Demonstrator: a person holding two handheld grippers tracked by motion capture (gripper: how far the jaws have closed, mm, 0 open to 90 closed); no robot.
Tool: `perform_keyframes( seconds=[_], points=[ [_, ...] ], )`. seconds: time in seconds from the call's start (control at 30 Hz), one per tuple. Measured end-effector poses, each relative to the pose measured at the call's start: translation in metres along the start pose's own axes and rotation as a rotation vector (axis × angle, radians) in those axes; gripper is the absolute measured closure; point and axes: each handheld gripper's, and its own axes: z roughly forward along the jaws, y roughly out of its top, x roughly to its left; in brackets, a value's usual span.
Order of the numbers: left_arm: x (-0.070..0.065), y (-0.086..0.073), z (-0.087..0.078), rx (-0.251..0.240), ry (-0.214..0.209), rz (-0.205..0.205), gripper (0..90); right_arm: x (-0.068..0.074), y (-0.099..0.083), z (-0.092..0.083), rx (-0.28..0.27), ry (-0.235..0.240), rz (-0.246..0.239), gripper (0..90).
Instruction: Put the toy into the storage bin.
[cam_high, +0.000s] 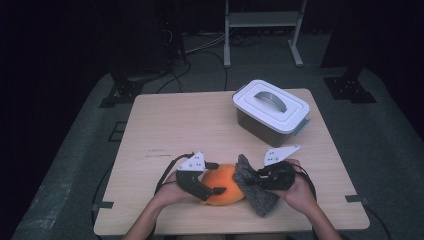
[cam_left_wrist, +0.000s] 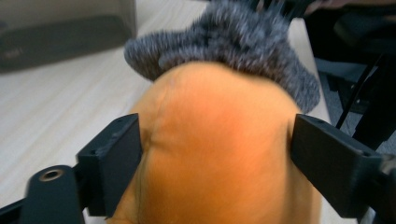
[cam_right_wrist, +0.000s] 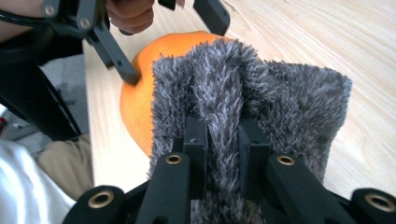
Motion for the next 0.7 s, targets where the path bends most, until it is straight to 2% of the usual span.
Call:
perform_keyframes(
  seconds=[0.13, 0.37, 0.43, 0.53, 0.7],
  points=[
    [0.004, -0.003, -0.002, 0.01, 0.01, -0.038, 30.4, -0.003, -0.004, 0.0, 0.002, -0.003, 0.01, 76.0],
    [0.014, -0.011, -0.012, -0.01, 0.015, -0.118, 32.2, -0.014, -0.019, -0.004, 0.043, -0.026, 0.067, 76.3],
    [0.016, -0.012, -0.012, -0.016, 0.011, -0.129, 32.2, -0.015, -0.016, -0.008, 0.002, -0.017, 0.073, 76.2],
    [0.015, -0.011, -0.011, -0.013, 0.015, -0.121, 32.1, -0.011, -0.008, -0.008, -0.051, 0.001, 0.066, 76.0],
    [0.017, -0.014, -0.012, -0.023, 0.007, -0.135, 32.1, -0.009, -0.002, 0.003, -0.053, 0.023, 0.062, 76.0]
  ],
)
